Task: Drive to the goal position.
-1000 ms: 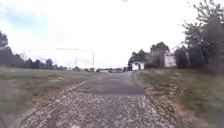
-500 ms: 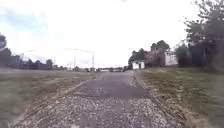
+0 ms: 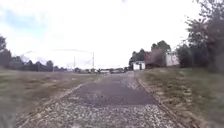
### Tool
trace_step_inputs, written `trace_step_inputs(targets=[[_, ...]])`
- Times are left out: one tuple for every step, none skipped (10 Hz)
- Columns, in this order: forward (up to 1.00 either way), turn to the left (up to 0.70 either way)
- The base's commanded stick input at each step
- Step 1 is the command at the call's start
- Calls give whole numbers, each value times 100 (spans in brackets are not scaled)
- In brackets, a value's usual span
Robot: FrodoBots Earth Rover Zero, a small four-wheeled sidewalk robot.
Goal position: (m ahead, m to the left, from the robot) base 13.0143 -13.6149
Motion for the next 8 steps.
trace_step_inputs(targets=[[60, 1], [60, 1], [60, 1], [60, 1], [60, 1], [60, 1], [60, 1], [60, 1]])
